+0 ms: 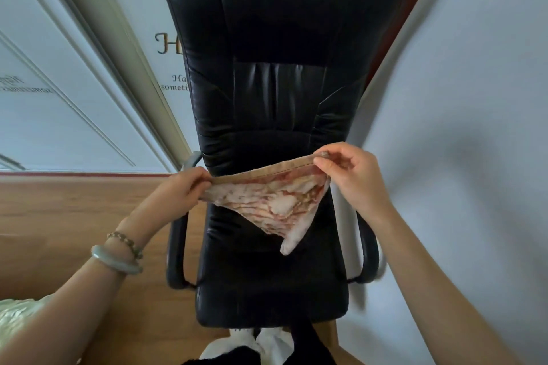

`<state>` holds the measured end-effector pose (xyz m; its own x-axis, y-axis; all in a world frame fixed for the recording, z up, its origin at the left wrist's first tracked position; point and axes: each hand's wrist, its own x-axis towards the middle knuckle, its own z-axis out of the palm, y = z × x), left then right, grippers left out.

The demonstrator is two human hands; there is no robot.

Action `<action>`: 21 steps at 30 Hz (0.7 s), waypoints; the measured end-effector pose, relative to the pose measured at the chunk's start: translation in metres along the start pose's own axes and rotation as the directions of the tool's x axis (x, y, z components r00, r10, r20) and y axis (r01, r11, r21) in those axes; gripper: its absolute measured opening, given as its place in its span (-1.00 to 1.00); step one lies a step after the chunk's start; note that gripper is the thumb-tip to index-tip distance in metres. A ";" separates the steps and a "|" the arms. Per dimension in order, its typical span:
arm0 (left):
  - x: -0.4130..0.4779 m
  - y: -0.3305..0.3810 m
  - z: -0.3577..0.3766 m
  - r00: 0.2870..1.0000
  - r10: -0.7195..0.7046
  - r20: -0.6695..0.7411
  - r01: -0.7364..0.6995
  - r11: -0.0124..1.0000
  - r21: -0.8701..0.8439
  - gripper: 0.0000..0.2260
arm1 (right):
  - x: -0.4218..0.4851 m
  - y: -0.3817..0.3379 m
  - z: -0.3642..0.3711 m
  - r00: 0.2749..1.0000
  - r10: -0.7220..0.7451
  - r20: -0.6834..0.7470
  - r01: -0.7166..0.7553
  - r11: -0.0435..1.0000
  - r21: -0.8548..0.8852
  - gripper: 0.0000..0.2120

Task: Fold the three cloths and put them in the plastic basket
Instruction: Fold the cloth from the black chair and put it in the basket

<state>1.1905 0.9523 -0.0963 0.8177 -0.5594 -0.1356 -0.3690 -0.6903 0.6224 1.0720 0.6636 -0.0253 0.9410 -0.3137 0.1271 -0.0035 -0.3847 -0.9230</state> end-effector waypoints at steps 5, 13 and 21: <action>0.019 0.016 -0.021 0.988 0.115 -0.101 -0.106 0.990 0.095 -0.94 | 0.023 0.007 -0.012 0.998 0.010 -0.057 -0.014 0.998 -0.056 -0.90; 0.040 0.031 -0.038 0.941 0.241 -0.237 -0.215 0.968 0.129 -0.84 | 0.064 0.021 -0.031 0.992 0.028 -0.125 -0.043 0.992 -0.118 -0.88; 0.027 0.043 -0.046 0.904 0.268 -0.334 -0.259 0.963 0.071 -0.83 | 0.065 0.028 -0.033 0.984 0.053 -0.170 -0.054 0.999 -0.003 -0.86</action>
<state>1.2172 0.9283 -0.0383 0.7879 -0.5367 0.3018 -0.5985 -0.5525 0.5801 1.1217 0.6041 -0.0310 0.8682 -0.4766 0.1378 -0.0559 -0.3699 -0.9274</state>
